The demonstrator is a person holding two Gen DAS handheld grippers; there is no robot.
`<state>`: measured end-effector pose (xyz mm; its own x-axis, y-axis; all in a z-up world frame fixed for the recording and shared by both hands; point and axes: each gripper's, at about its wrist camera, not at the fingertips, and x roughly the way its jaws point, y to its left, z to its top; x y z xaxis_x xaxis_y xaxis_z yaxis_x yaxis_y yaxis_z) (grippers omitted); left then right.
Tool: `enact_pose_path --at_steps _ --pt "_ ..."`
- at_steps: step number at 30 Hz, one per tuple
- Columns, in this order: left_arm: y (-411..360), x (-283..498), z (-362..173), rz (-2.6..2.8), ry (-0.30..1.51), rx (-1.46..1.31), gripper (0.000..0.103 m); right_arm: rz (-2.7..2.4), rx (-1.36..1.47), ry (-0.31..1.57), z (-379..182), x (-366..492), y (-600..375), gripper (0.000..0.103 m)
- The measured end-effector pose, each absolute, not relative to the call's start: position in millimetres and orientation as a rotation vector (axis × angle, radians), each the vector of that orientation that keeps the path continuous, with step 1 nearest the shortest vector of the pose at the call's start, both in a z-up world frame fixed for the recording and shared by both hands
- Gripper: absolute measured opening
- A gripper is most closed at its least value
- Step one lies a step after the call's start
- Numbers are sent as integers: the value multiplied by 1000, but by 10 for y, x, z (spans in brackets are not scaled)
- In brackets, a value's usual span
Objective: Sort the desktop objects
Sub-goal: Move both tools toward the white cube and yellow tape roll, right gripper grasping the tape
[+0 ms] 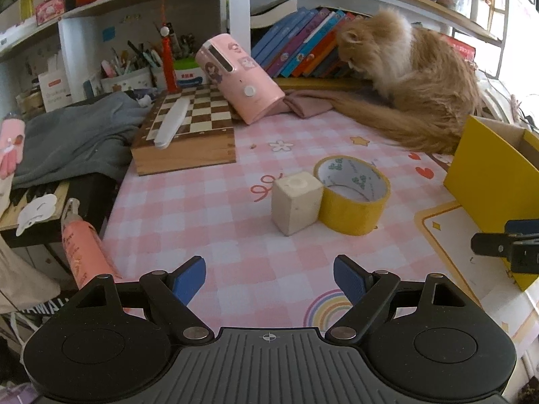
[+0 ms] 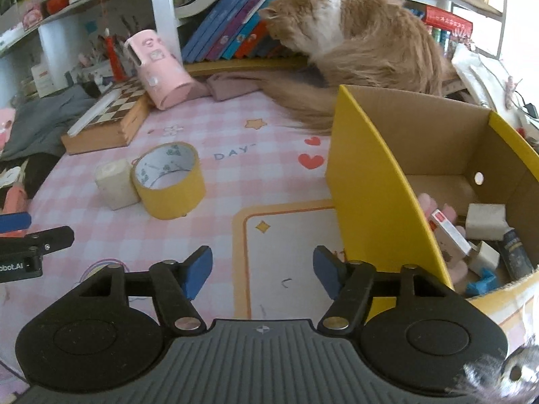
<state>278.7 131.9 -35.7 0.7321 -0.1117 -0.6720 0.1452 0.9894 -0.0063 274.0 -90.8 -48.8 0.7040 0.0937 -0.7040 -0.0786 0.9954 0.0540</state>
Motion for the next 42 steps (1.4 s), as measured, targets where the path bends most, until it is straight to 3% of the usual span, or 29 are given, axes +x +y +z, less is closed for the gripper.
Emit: enact_pose_path --at_steps 26,34,42 --pt "1336 3155 -495 -133 778 17 86 332 -144 845 -717 3680 -169 71" --pt "1309 3162 -547 -132 795 4 86 390 -215 872 -853 3927 -30 83" --pt "1313 3205 -580 -123 807 0 86 412 -250 888 -953 4100 103 85"
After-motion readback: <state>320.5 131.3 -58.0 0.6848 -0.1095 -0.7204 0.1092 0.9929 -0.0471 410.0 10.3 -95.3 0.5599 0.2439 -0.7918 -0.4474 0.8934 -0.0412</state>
